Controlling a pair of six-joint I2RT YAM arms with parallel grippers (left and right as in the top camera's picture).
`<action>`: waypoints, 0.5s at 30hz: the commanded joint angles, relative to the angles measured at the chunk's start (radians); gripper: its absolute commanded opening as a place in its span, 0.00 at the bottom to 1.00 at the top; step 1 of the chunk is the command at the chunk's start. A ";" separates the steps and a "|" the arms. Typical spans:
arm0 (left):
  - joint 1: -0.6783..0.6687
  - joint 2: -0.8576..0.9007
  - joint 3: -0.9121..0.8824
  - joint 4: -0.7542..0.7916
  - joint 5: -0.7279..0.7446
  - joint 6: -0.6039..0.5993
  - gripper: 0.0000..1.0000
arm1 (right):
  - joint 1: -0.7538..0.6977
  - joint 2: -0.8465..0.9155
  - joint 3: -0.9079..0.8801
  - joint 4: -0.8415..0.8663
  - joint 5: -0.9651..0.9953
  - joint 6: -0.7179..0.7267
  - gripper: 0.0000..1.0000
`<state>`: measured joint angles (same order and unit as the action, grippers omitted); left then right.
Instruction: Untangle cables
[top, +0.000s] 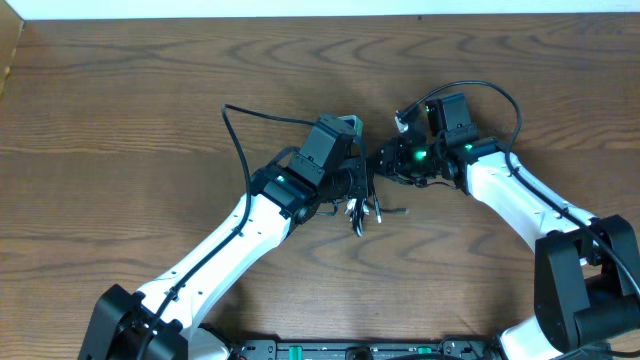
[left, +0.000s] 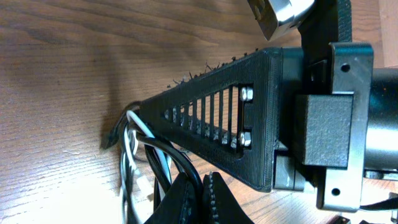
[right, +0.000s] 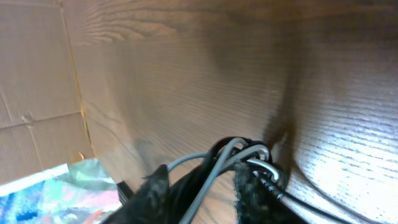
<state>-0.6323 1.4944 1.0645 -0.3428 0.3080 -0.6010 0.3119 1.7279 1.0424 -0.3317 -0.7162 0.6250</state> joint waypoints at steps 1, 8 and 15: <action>0.001 0.005 0.002 0.005 -0.008 0.014 0.08 | 0.011 0.013 0.010 -0.025 0.039 0.006 0.24; 0.043 -0.003 0.003 0.017 -0.050 0.017 0.08 | 0.009 0.013 0.010 -0.111 0.078 -0.006 0.01; 0.169 -0.019 0.004 0.011 0.147 0.022 0.07 | -0.010 0.013 0.010 -0.140 0.017 -0.100 0.01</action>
<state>-0.5053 1.4944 1.0645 -0.3328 0.3435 -0.6006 0.3096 1.7279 1.0439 -0.4782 -0.6559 0.5907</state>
